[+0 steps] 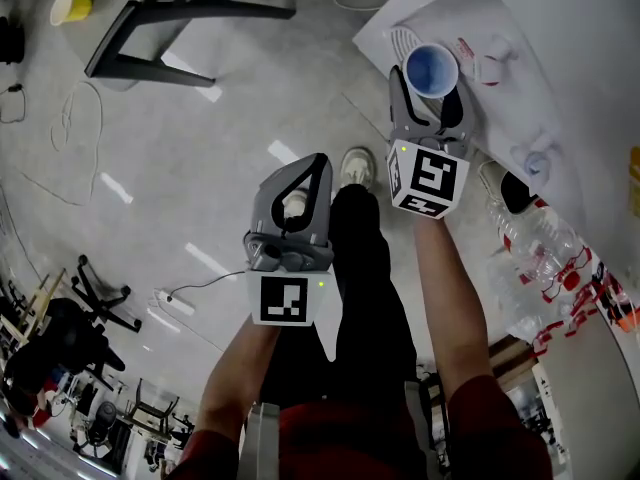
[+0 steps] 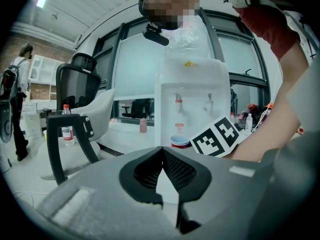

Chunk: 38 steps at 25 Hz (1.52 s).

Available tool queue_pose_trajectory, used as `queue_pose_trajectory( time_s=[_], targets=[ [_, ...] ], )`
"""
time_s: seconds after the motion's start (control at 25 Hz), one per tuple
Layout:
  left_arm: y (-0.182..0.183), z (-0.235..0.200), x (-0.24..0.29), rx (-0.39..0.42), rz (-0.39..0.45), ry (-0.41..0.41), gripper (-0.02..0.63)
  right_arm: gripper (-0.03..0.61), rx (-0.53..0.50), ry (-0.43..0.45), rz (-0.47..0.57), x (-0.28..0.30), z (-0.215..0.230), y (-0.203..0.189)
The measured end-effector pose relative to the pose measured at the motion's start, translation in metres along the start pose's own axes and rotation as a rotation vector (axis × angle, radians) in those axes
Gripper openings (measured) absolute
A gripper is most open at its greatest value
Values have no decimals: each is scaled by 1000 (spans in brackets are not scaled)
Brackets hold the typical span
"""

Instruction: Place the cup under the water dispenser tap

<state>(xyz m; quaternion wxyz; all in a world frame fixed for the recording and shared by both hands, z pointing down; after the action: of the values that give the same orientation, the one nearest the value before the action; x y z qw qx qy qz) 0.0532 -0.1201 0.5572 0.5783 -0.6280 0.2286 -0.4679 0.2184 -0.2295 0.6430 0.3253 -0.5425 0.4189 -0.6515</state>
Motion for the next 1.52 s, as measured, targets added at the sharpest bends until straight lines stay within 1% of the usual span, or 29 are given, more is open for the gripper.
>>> queue_pose_trajectory(
  time_s=[0.16, 0.28, 0.44, 0.6, 0.72, 0.84, 1.0, 1.08, 1.2, 1.32, 1.4, 1.52],
  targets=[
    [1, -4, -1, -10, -1, 31, -2, 339, 2, 2, -49, -5, 2, -13],
    [1, -7, -3, -25, -5, 63, -2, 341, -1, 5, -76, -16, 4, -20],
    [4, -15, -11, -36, -8, 114, -3, 339, -20, 39, -110, -36, -4, -29],
    [11, -21, -20, -36, -6, 151, -2, 341, -20, 75, -136, -57, -14, -28],
    [21, -25, -31, -45, -11, 173, -3, 339, -17, 96, -152, -78, -24, -18],
    [35, -32, -44, -59, -19, 174, -2, 336, 1, 103, -153, -94, -35, 1],
    [66, -47, -66, -29, -5, 152, -2, 333, 8, 128, -115, -111, -57, 39],
    [87, -54, -79, -6, 15, 145, -2, 330, 5, 138, -98, -124, -68, 62],
    [122, -69, -98, 37, 60, 137, -2, 324, 4, 128, -65, -142, -79, 101],
    [152, -87, -125, 63, 77, 154, -3, 318, -17, 129, -14, -167, -96, 140],
    [175, -96, -144, 96, 90, 161, -3, 316, -30, 134, 17, -187, -108, 165],
    [208, -103, -172, 145, 111, 153, -3, 313, -16, 142, 43, -220, -123, 196]
  ],
)
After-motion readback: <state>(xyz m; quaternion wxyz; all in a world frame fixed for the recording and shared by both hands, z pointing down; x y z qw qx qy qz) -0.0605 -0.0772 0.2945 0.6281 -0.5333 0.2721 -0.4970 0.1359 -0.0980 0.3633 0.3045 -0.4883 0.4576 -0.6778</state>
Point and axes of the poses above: the fingertips, and each gripper's own axes: x forward along the fingers, z to its right, y out of its top, the point moved 5 cm from there along -x, backward along the fingers, and after that the axes turned 8 degrees about x, right-handed, at the moved point
